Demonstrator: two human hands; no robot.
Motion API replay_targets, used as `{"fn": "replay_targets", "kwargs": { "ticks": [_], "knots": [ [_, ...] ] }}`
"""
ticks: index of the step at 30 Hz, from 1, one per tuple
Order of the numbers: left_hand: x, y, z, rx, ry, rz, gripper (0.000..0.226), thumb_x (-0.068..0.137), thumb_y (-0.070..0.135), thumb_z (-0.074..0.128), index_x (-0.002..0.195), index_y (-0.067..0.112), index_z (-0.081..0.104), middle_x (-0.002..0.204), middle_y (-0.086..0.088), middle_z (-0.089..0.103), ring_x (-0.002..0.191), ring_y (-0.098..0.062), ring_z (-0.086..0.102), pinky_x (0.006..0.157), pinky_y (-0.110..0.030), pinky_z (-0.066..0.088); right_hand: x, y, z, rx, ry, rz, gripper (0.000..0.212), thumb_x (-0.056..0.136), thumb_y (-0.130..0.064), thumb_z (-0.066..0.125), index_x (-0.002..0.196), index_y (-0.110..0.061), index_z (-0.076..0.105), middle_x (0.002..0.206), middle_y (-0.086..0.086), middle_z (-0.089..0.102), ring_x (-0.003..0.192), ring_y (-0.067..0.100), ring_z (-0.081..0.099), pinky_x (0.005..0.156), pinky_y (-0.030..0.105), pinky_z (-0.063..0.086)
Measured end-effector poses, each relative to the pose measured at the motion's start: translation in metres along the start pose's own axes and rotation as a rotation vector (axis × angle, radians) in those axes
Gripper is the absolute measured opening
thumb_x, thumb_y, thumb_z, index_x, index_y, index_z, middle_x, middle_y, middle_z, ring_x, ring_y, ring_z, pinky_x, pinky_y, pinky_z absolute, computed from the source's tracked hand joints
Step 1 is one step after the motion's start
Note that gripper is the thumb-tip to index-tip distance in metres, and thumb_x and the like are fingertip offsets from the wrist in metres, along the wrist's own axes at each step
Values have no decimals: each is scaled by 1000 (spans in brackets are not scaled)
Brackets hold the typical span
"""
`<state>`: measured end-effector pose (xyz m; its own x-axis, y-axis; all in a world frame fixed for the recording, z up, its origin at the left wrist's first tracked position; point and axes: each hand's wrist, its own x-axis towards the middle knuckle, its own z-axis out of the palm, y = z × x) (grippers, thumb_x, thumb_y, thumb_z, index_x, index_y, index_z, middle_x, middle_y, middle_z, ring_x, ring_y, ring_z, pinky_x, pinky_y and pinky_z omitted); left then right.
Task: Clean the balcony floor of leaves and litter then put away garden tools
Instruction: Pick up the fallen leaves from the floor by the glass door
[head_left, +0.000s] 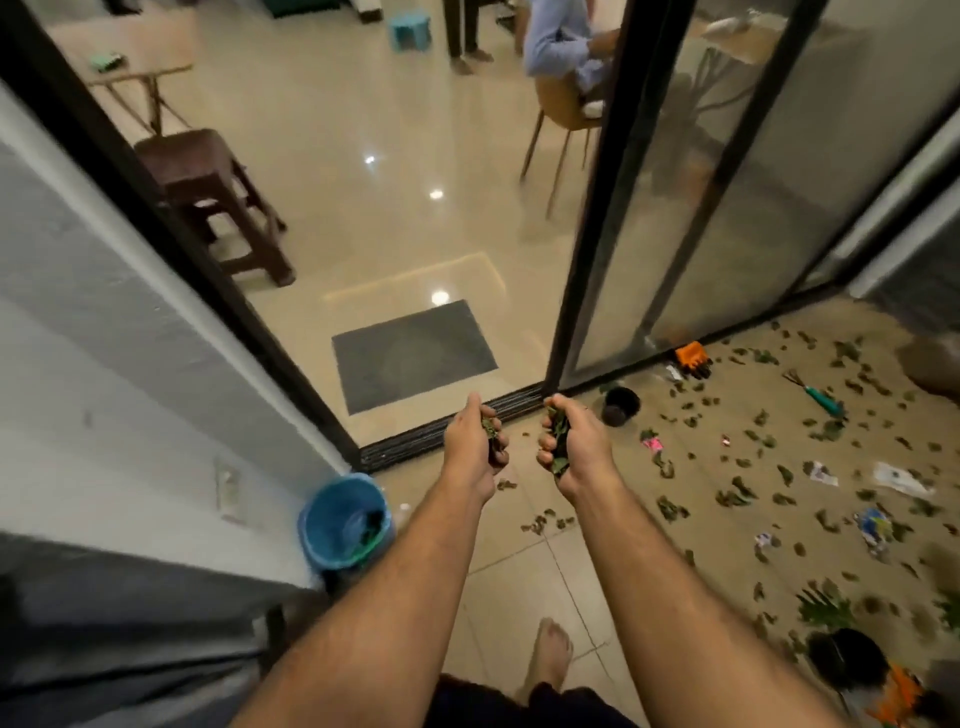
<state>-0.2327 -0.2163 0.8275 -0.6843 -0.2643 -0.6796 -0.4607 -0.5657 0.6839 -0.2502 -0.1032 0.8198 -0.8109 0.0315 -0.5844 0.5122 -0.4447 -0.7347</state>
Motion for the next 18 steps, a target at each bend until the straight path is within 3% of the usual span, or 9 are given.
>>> {"fn": "replay_targets", "kwargs": {
  "ticks": [11,18],
  "knots": [
    [43,32,-106,-214,306,-4,31,102,45,48,86,18,54,68,2,54,51,-10,49,41,-21,32,41,58,99,-230,-274,234,11,97,-22,54,89,-16,58,63,0,51,44,11,38,39,19,27],
    [82,79,-188,-204,373,-30,30,101,41,49,85,17,56,70,-1,56,53,-11,51,41,-22,33,57,104,187,-296,-291,298,11,96,-25,57,93,-16,60,64,0,54,47,12,42,41,22,31]
  ]
}}
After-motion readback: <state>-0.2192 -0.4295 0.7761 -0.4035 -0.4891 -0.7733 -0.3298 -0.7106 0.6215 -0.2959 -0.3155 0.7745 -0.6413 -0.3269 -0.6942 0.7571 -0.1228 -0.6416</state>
